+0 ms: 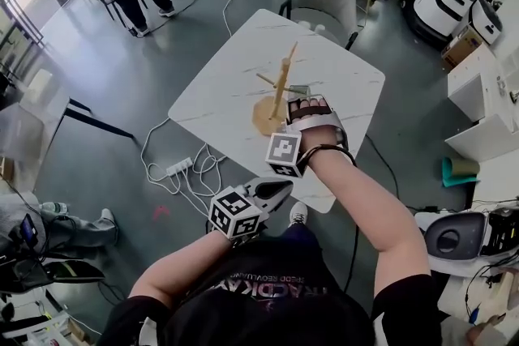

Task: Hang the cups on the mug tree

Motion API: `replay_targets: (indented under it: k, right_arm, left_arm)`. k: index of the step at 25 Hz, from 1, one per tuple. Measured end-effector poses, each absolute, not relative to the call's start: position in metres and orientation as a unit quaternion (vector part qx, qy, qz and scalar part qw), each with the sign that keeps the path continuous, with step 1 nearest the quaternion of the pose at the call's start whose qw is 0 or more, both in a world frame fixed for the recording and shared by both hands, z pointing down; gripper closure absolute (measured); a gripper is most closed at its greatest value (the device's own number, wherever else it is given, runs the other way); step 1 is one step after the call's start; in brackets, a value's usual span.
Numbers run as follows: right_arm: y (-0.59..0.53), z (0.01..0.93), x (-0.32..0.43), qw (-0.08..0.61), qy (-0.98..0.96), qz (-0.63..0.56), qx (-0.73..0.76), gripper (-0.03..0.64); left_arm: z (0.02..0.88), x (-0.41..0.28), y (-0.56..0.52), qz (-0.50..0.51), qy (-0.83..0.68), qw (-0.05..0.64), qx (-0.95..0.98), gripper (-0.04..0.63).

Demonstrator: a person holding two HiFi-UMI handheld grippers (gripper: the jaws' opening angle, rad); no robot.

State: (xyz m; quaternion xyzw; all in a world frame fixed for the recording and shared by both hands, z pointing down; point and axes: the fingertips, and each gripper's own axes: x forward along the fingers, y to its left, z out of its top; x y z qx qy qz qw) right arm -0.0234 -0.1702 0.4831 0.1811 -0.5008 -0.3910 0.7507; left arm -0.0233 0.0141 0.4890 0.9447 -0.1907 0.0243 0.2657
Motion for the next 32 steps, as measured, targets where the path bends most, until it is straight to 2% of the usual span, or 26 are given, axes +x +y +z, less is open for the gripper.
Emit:
replay_targets:
  k: [4, 5, 7, 10, 13, 16, 23, 32]
  right_arm:
    - [-0.149, 0.466, -0.02, 0.661, -0.624, -0.341, 0.241, 0.521]
    - [-0.143, 0.463, -0.019, 0.624, -0.674, -0.299, 0.26, 0.568]
    - [-0.13, 0.461, -0.016, 0.531, -0.774, -0.18, 0.294, 0.604]
    - [-0.11, 0.456, -0.012, 0.36, -0.873, 0.003, 0.33, 0.606]
    - [-0.091, 0.447, -0.011, 0.196, -0.912, 0.135, 0.335, 0.606]
    - [-0.073, 0.444, -0.01, 0.095, -0.913, 0.213, 0.336, 0.606]
    - [-0.026, 0.456, -0.018, 0.025, -0.905, 0.272, 0.327, 0.606]
    - [0.027, 0.479, -0.038, 0.035, -0.901, 0.312, 0.299, 0.606]
  left_arm:
    - [0.491, -0.032, 0.013, 0.024, -0.201, 0.266, 0.942, 0.598]
    - [0.492, -0.038, 0.012, 0.024, -0.205, 0.267, 0.941, 0.598]
    - [0.493, -0.047, 0.011, 0.023, -0.212, 0.269, 0.939, 0.598]
    - [0.493, -0.054, 0.011, 0.022, -0.218, 0.271, 0.937, 0.598]
    - [0.49, -0.054, 0.011, 0.022, -0.22, 0.27, 0.937, 0.598]
    - [0.487, -0.05, 0.011, 0.021, -0.216, 0.268, 0.939, 0.598]
    - [0.486, -0.043, 0.023, 0.017, -0.206, 0.274, 0.939, 0.598]
    - [0.489, -0.068, 0.026, 0.007, -0.229, 0.29, 0.929, 0.598]
